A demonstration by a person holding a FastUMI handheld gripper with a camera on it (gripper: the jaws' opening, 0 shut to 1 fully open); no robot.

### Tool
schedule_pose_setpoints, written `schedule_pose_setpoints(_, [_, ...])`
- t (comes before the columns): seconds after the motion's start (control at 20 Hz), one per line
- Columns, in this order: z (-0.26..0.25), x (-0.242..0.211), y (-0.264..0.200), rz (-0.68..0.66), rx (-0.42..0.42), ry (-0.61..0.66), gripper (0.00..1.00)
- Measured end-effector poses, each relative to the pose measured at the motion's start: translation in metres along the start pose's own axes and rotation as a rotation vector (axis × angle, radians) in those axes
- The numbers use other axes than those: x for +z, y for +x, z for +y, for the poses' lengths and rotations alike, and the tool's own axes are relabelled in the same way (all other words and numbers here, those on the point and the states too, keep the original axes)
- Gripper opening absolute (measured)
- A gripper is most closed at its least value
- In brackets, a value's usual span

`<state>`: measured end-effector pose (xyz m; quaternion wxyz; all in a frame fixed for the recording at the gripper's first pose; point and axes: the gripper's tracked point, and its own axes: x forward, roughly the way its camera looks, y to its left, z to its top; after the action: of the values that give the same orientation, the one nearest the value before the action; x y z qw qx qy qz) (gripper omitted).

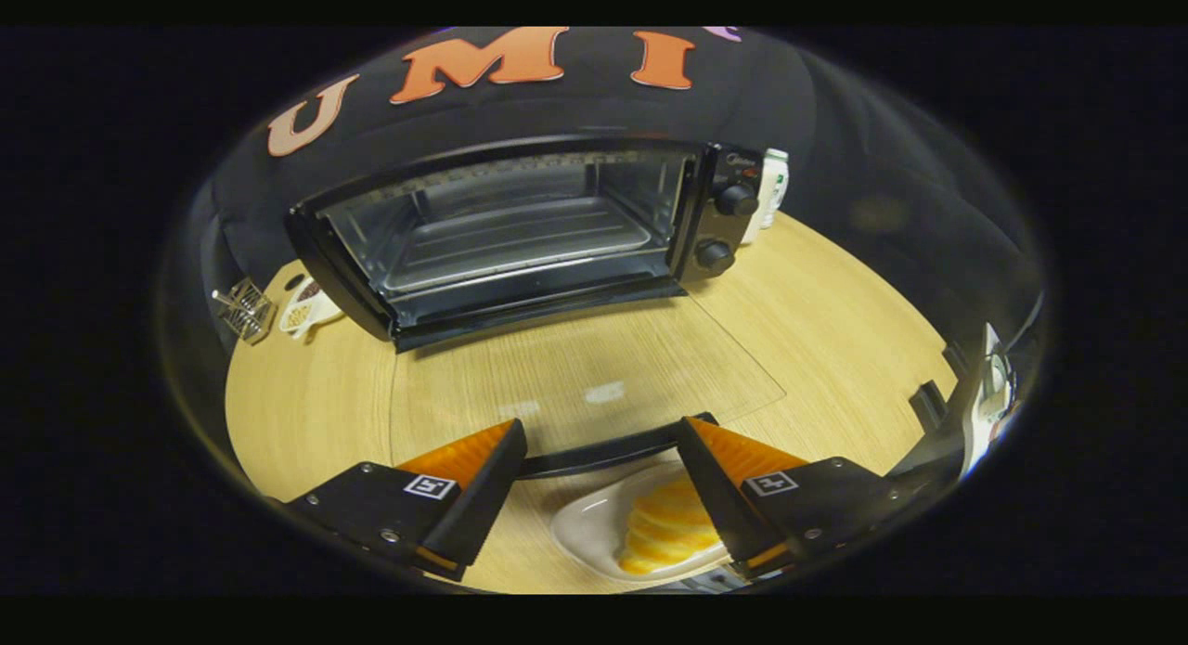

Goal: Open the toaster oven, put the food inside, and close the toaster oven door.

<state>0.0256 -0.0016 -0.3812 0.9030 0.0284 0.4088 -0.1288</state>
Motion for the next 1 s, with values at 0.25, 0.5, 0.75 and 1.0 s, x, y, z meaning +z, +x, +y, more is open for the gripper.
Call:
schedule_pose_setpoints(0.25, [-0.023,-0.037,-0.040,0.015,-0.104,-0.049,0.97])
schedule_pose_setpoints(0.5, [-0.029,-0.093,-0.043,0.119,-0.141,0.048,0.94])
schedule_pose_setpoints(0.75, [-0.030,-0.120,-0.034,0.171,-0.157,0.162,0.81])
schedule_pose_setpoints(1.0, [-0.034,-0.135,-0.032,0.203,-0.170,0.304,0.58])
